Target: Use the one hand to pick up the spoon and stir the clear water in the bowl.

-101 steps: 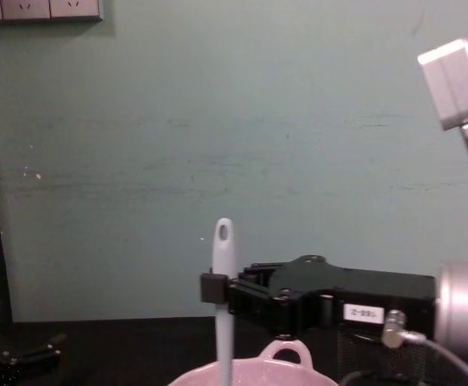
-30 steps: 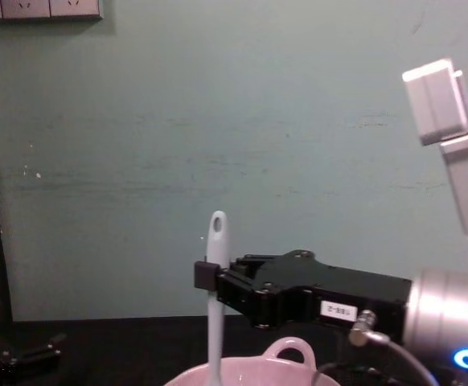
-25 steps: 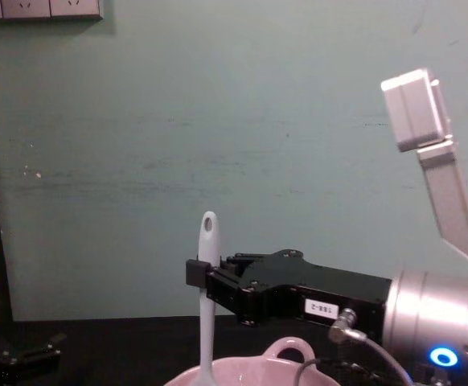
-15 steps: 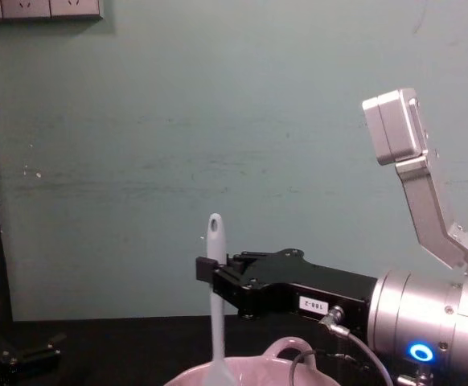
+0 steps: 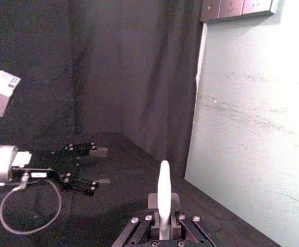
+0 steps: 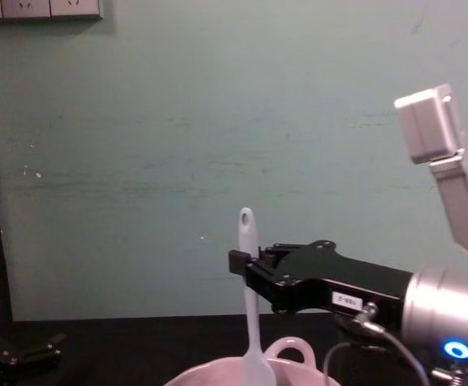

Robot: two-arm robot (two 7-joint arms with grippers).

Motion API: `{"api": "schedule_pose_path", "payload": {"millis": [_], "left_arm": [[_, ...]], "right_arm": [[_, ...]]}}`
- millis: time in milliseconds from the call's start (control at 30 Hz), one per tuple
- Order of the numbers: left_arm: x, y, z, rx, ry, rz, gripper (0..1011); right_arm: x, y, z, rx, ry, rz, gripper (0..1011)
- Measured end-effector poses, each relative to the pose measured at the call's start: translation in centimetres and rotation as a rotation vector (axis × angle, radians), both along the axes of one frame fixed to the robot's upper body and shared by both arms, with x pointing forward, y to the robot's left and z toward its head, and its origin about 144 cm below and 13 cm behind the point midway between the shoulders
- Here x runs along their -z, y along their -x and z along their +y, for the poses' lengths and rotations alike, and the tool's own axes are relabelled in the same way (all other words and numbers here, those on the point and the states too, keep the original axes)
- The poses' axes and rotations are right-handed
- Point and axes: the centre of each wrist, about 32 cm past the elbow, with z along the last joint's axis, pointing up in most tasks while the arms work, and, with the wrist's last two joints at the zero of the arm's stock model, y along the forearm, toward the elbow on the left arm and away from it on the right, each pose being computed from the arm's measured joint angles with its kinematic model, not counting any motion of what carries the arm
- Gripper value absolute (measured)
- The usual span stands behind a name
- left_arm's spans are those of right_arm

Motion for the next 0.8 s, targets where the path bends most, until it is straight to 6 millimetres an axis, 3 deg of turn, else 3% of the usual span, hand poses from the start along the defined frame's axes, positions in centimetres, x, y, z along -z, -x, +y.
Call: {"api": "schedule_pose_path", "payload": {"millis": [400,800], "left_arm": [[0.0,0.0,0.0,0.000,0.000,0.000,1011],[0.0,0.0,0.0,0.000,0.000,0.000,1011]], "right_arm": [[-0.6,2.7,-2.3,-0.067,-0.010,0.038,118],[-0.5,3.5,-1.1,-0.135,-0.032,0.105,118]]}}
